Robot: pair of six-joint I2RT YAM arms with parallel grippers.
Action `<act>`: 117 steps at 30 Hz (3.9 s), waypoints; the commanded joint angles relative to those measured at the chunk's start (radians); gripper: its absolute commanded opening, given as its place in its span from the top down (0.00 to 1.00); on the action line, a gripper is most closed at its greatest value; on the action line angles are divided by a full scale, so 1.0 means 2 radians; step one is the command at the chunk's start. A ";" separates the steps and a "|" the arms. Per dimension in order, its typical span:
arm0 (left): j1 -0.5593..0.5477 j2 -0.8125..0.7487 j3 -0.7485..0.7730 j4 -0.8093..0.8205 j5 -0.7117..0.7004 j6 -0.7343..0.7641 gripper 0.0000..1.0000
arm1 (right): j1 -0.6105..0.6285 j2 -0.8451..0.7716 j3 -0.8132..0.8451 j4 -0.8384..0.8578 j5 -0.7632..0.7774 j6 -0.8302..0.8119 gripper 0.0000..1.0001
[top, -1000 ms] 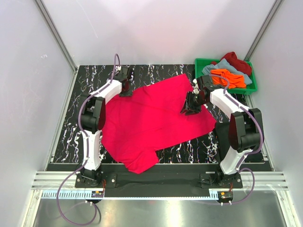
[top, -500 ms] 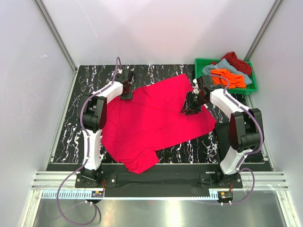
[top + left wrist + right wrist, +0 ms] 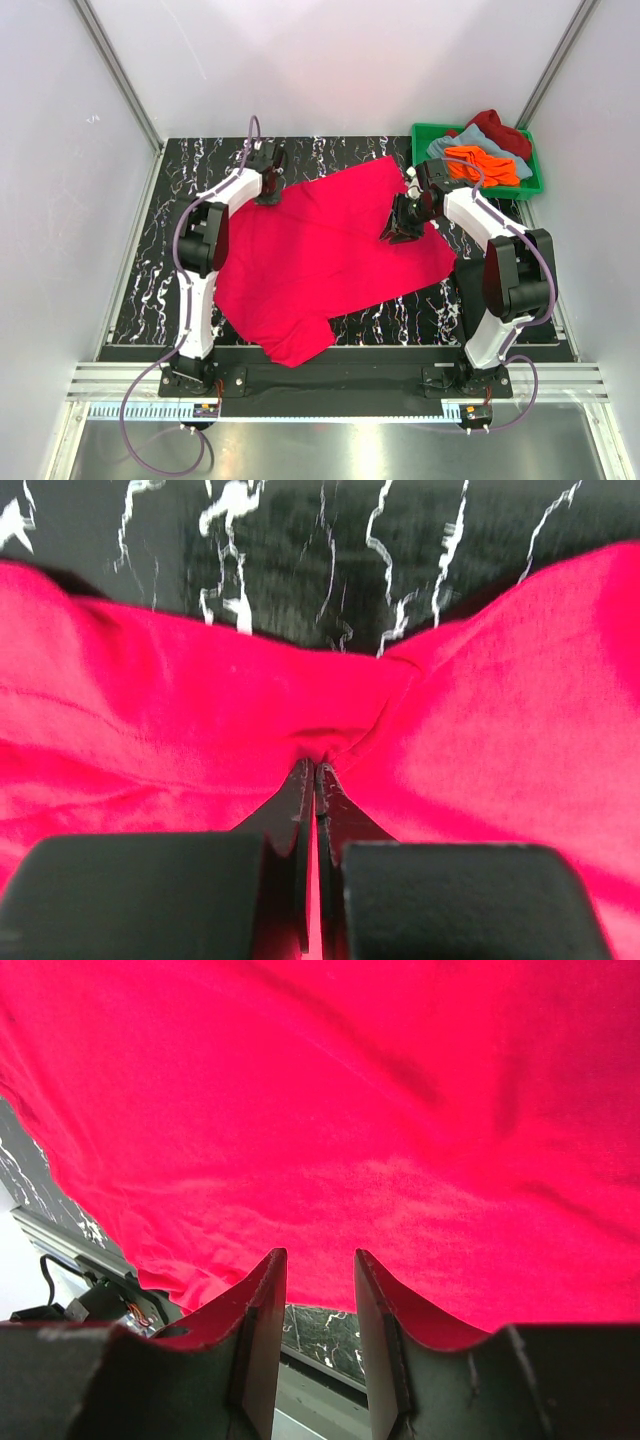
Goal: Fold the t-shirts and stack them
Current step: Flatten the tshirt out
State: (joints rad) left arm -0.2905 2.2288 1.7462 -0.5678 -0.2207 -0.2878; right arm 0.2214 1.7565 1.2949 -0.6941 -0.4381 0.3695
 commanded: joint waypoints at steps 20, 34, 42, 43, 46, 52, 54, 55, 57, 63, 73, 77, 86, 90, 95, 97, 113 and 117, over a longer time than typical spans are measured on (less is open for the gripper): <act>0.022 0.100 0.193 0.036 -0.011 0.039 1.00 | -0.003 -0.033 -0.035 -0.010 -0.018 0.003 0.59; 0.088 0.135 0.205 0.259 0.303 -0.091 0.73 | -0.003 -0.051 -0.047 -0.026 -0.013 0.005 0.59; 0.097 0.035 0.117 0.180 0.202 -0.040 0.57 | -0.003 -0.043 -0.036 -0.017 -0.021 0.002 0.59; 0.100 0.016 0.105 0.175 0.198 -0.043 0.62 | -0.003 -0.044 -0.035 -0.015 -0.020 0.001 0.59; 0.104 -0.004 0.067 0.151 0.193 -0.044 0.80 | -0.003 -0.041 -0.035 -0.009 -0.025 0.001 0.59; 0.105 -0.027 -0.009 0.167 0.176 -0.100 0.88 | -0.003 -0.045 -0.040 -0.007 -0.024 -0.008 0.59; 0.107 -0.018 -0.016 0.175 0.173 -0.122 0.87 | -0.003 -0.045 -0.045 -0.007 -0.025 -0.007 0.58; 0.107 -0.014 -0.016 0.174 0.170 -0.146 0.87 | -0.003 -0.045 -0.046 -0.007 -0.027 -0.007 0.59; 0.108 -0.005 -0.013 0.174 0.159 -0.164 0.88 | -0.003 -0.047 -0.049 -0.008 -0.028 -0.008 0.59; 0.110 0.036 0.023 0.180 0.174 -0.207 0.89 | -0.003 -0.048 -0.052 -0.010 -0.025 -0.009 0.58; 0.112 0.097 0.093 0.180 0.176 -0.236 0.89 | -0.005 -0.045 -0.052 -0.013 -0.020 -0.008 0.58; 0.115 0.130 0.133 0.188 0.178 -0.248 0.89 | -0.005 -0.041 -0.052 -0.017 -0.020 -0.009 0.58; 0.128 0.225 0.328 0.295 0.270 -0.282 0.82 | -0.005 -0.043 -0.051 -0.036 -0.016 -0.018 0.58; 0.130 0.165 0.295 0.256 0.256 -0.210 0.71 | -0.005 -0.035 -0.040 -0.035 -0.019 -0.019 0.57; 0.138 -0.009 0.086 0.194 0.195 -0.118 0.67 | -0.005 -0.031 -0.032 -0.027 -0.019 -0.019 0.57; 0.141 -0.052 0.031 0.178 0.179 -0.089 0.67 | -0.005 -0.032 -0.034 -0.026 -0.016 -0.018 0.56; 0.184 -0.113 -0.152 0.025 0.179 -0.086 0.80 | -0.005 -0.048 -0.032 -0.023 -0.024 -0.003 0.54; 0.206 -0.117 -0.173 -0.001 0.147 -0.114 0.80 | -0.005 -0.058 -0.038 -0.023 -0.021 -0.001 0.54</act>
State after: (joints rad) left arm 0.0860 2.0174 1.4132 -0.5175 0.1360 -0.4721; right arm 0.2150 1.6958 1.2041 -0.7494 -0.4656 0.3595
